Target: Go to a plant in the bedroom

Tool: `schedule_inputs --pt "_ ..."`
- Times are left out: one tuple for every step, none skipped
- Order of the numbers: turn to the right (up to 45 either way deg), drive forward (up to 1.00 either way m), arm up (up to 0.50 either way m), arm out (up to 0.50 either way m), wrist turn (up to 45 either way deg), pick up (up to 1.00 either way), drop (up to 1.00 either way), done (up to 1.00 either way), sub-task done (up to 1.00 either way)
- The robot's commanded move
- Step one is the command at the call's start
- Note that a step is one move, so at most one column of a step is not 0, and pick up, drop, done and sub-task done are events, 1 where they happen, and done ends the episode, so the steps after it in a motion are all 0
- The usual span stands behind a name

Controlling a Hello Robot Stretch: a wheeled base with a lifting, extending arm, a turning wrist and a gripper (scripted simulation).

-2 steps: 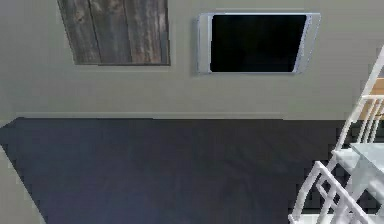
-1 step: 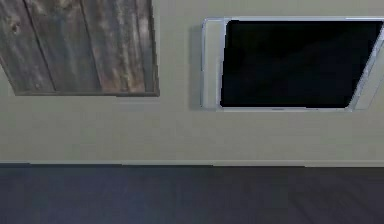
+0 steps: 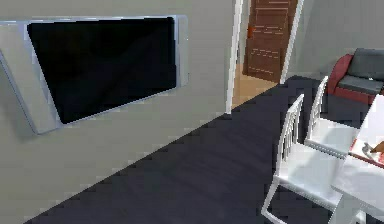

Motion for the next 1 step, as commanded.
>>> schedule_inputs --pt "6.0 0.0 0.0 0.0 0.0 0.0 0.0 0.0 0.0"
